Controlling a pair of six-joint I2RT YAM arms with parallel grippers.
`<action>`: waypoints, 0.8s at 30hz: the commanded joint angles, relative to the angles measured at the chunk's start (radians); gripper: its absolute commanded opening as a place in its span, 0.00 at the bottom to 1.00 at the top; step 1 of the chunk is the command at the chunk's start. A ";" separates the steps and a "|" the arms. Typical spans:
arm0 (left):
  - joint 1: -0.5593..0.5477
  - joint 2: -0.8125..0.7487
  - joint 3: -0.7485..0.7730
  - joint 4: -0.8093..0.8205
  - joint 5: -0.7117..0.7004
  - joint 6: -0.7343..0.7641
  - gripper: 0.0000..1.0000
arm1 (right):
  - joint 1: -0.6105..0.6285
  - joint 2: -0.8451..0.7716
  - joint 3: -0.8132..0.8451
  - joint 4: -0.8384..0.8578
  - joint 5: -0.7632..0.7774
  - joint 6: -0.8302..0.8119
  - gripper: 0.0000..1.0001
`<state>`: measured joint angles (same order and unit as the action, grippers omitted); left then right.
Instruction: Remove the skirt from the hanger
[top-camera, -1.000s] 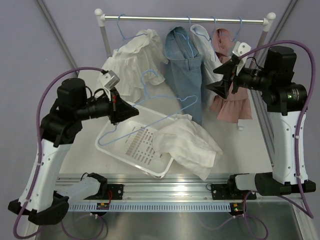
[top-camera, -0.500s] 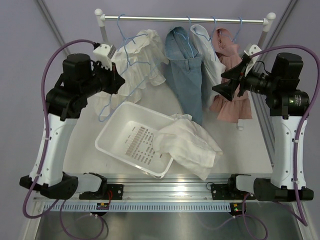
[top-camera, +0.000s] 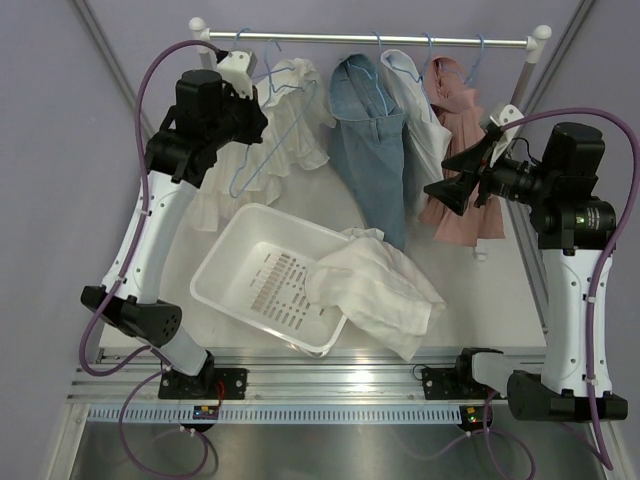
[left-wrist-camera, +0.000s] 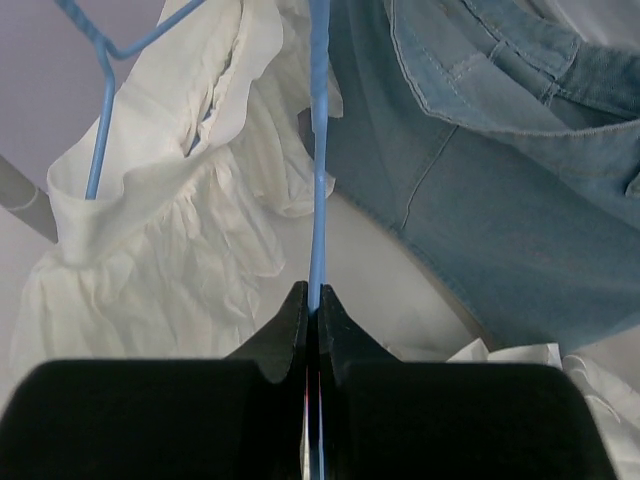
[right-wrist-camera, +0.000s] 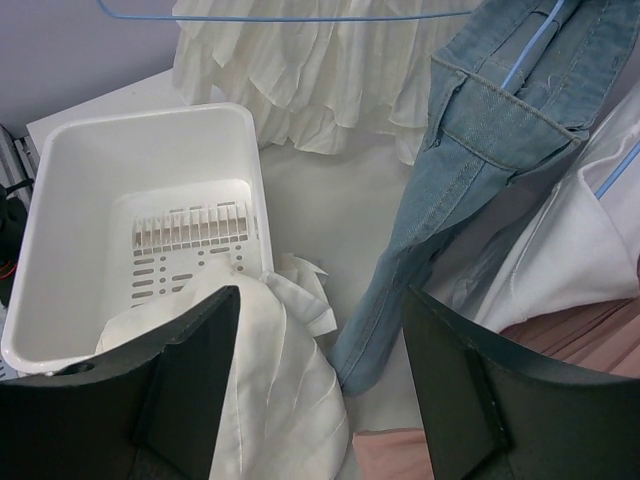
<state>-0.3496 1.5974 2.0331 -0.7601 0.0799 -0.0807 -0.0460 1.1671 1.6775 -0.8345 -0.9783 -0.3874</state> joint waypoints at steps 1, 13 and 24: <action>0.003 -0.008 0.053 0.171 0.006 -0.033 0.00 | -0.008 -0.027 -0.028 0.029 -0.008 0.012 0.74; -0.002 0.119 0.113 0.303 0.052 -0.119 0.00 | -0.012 -0.038 -0.088 0.058 -0.014 0.031 0.74; -0.022 0.156 0.076 0.309 0.064 -0.142 0.06 | -0.026 -0.058 -0.128 0.060 -0.013 0.032 0.74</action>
<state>-0.3653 1.7760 2.0991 -0.5270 0.1204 -0.2070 -0.0631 1.1328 1.5558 -0.8066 -0.9810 -0.3664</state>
